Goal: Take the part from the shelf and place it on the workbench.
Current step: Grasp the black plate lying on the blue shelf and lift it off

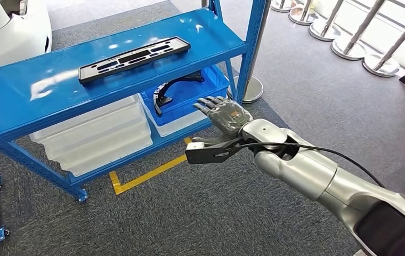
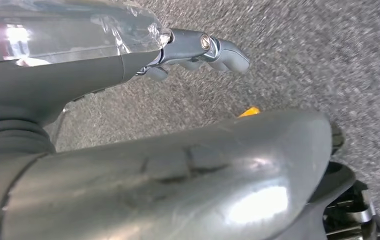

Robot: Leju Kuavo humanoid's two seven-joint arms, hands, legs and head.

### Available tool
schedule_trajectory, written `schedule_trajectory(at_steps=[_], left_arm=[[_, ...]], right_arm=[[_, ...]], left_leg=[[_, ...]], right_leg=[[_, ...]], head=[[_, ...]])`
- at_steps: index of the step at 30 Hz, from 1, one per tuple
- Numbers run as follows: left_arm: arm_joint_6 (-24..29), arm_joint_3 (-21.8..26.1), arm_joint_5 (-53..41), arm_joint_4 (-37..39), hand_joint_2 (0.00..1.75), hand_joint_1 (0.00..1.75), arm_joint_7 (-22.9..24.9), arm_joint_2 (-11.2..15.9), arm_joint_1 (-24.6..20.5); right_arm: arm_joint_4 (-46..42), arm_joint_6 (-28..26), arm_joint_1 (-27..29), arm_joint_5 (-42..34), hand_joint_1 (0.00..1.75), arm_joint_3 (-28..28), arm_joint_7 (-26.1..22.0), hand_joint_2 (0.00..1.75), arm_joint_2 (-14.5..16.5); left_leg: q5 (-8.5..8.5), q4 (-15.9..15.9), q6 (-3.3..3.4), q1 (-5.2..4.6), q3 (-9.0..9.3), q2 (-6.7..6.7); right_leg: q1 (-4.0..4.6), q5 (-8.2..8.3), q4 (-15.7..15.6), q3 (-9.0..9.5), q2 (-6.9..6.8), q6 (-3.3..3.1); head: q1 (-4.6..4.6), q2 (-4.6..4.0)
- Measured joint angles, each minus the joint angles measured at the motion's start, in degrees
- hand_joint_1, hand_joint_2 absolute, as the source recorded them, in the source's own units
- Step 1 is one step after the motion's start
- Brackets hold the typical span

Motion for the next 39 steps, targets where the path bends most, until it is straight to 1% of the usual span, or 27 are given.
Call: schedule_trajectory(at_steps=[1, 2, 3, 4, 6, 9, 12, 16, 20, 27, 39], left_arm=[[0.03, 0.00, 0.00, 0.01, 0.00, 0.00, 0.01, 0.00, -0.05], [0.05, 0.00, 0.01, 0.01, 0.00, 0.00, 0.06, -0.01, -0.10], [0.08, 0.00, 0.00, 0.01, 0.00, 0.00, 0.16, -0.01, -0.13], [0.09, 0.00, -0.02, 0.01, 0.00, 0.00, 0.31, -0.01, -0.18], [0.09, 0.00, -0.12, 0.01, 0.00, 0.00, 0.65, 0.00, -0.18], [0.09, -0.01, -0.34, 0.01, 0.00, 0.00, 0.91, -0.01, -0.35], [0.09, -0.02, -0.62, 0.01, 0.00, 0.00, 1.01, -0.01, -0.44], [0.20, -0.02, -0.64, 0.01, 0.00, 0.00, 1.09, -0.01, -0.52], [0.30, -0.02, -0.27, 0.01, 0.00, 0.00, 1.15, -0.02, -0.49], [0.61, -0.02, -0.01, 0.01, 0.00, 0.00, 0.58, -0.02, -0.25], [0.67, -0.02, -0.08, 0.01, 0.00, 0.00, 0.02, -0.02, -0.26]], right_arm=[[-0.01, -0.01, -0.02, 0.05, 0.00, -0.04, 0.00, 0.00, -0.04], [-0.02, -0.04, 0.01, 0.10, 0.00, -0.07, -0.01, 0.00, -0.07], [-0.03, -0.09, 0.05, 0.15, 0.00, -0.10, -0.01, 0.00, -0.07], [-0.02, -0.15, 0.07, 0.20, 0.00, -0.15, 0.00, 0.00, -0.08], [0.02, -0.33, 0.06, 0.26, 0.00, -0.30, -0.11, 0.00, -0.07], [0.20, -0.65, 0.01, 0.26, 0.00, -0.39, -0.79, 0.00, 0.13], [0.67, -0.97, 0.00, 0.17, 0.00, -0.39, -1.70, 0.00, 0.61], [1.51, -1.75, -0.09, -0.07, 0.00, -0.39, -2.55, 0.00, 1.55], [2.91, -4.32, -0.35, -0.75, 0.00, -0.52, -3.10, 0.00, 2.52], [5.23, -6.82, -0.47, -2.45, 0.00, -1.73, -4.03, 0.00, 3.21], [7.10, -7.31, -0.48, -3.45, 0.00, -2.74, -4.43, 0.00, 3.89]], left_leg=[[-0.52, 0.51, -0.39, 0.02, 0.06, -0.01], [-0.88, 0.87, -0.75, -0.01, 0.01, -0.01], [-1.16, 1.19, -0.93, -0.08, -0.11, 0.00], [-1.27, 1.38, -0.97, -0.13, -0.20, 0.01], [-1.36, 1.31, -0.80, -0.07, -0.14, 0.06], [-1.34, 0.87, -0.81, 0.00, 0.09, 0.09], [-1.29, 0.56, -1.06, 0.04, 0.18, 0.08], [-1.22, 0.40, -1.50, 0.09, 0.21, 0.08], [-1.20, 0.37, -1.95, 0.13, 0.20, 0.06], [-1.19, 0.40, -1.95, 0.04, 0.26, 0.04], [-1.23, 0.42, -1.92, 0.03, 0.32, 0.03]], right_leg=[[0.04, 1.47, -3.13, 1.16, -0.11, 0.04], [0.11, 2.06, -5.01, 1.86, -0.17, -0.12], [0.19, 1.90, -5.71, 2.12, -0.17, -0.29], [0.26, 1.82, -5.99, 2.17, -0.09, -0.51], [0.30, 1.74, -6.02, 2.13, 0.02, -0.72], [0.46, 1.47, -6.03, 2.20, 0.06, -1.14], [0.56, 1.30, -6.03, 2.24, -0.01, -1.43], [0.64, 1.27, -6.01, 2.24, -0.02, -1.60], [0.68, 1.30, -6.01, 2.27, -0.04, -1.66], [0.63, 1.33, -6.16, 2.47, -0.07, -1.67], [0.61, 1.35, -6.32, 2.59, -0.07, -1.66]], head=[[0.43, 0.00], [0.70, 0.00], [0.78, 0.00], [0.68, 0.00], [0.25, 0.00], [-0.46, 0.00], [-1.06, 0.00], [-1.51, 0.00], [-1.54, 0.00], [-1.18, 0.00], [-1.24, 0.00]])
